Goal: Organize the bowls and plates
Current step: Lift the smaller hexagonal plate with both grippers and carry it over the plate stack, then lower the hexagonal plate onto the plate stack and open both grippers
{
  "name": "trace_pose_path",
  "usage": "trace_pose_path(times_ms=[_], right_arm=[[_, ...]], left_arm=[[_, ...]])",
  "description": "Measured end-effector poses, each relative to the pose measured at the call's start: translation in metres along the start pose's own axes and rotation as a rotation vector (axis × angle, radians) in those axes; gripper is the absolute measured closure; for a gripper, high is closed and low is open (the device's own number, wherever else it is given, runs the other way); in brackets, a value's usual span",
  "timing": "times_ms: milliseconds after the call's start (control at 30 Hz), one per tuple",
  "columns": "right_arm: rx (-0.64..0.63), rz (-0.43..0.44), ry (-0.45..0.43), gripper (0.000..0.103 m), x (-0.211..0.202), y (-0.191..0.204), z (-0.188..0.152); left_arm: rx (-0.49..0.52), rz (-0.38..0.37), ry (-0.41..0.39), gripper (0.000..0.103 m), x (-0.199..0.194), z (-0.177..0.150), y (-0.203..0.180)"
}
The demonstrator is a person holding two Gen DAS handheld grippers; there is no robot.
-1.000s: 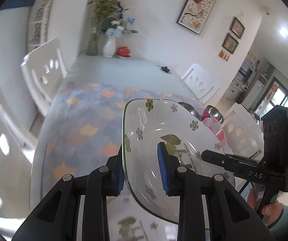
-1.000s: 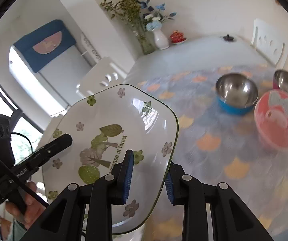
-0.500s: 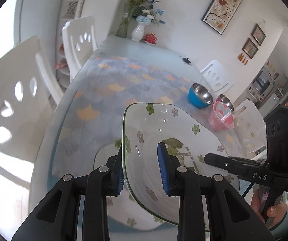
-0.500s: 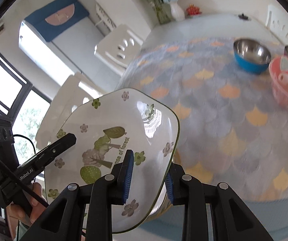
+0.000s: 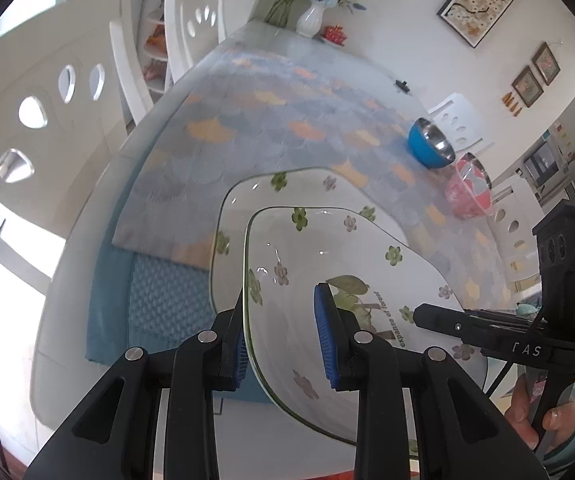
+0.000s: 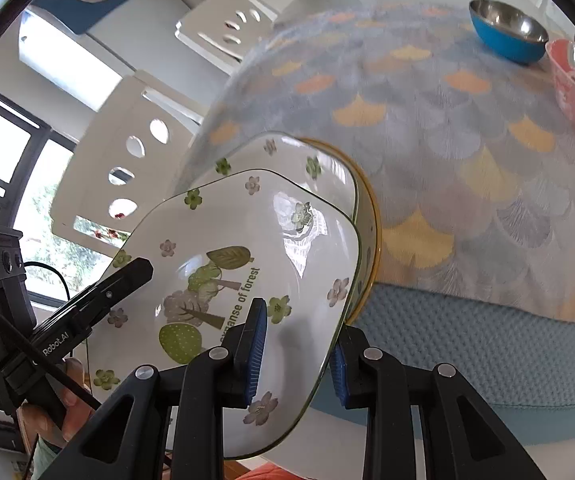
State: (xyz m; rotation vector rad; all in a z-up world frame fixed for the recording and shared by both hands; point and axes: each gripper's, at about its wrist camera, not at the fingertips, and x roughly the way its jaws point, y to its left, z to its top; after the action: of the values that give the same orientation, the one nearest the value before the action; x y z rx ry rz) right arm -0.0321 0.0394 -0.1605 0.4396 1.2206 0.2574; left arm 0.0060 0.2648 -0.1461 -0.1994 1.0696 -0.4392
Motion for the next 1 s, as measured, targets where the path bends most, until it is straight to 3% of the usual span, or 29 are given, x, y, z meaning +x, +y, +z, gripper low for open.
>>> trace_pose_path(times_ms=[433, 567, 667, 767, 1000], right_arm=[[0.025, -0.09, 0.025, 0.075, 0.012, 0.003, 0.009], [0.03, -0.103, 0.015, 0.075, 0.011, 0.003, 0.013], [0.014, -0.123, -0.007, 0.075, 0.008, 0.006, 0.016], [-0.005, -0.138, 0.0, 0.075, 0.009, 0.009, 0.016], [-0.006, -0.124, 0.051, 0.075, 0.015, 0.01, 0.007]], left_arm=[[-0.006, 0.041, 0.059, 0.078, 0.021, 0.002, 0.011], [-0.005, 0.087, 0.051, 0.076, 0.021, 0.011, 0.012], [-0.006, 0.176, 0.044, 0.074, 0.021, 0.018, 0.013], [-0.035, 0.164, 0.041, 0.074, 0.021, 0.022, 0.015], [0.03, 0.228, 0.03, 0.073, 0.026, 0.036, 0.001]])
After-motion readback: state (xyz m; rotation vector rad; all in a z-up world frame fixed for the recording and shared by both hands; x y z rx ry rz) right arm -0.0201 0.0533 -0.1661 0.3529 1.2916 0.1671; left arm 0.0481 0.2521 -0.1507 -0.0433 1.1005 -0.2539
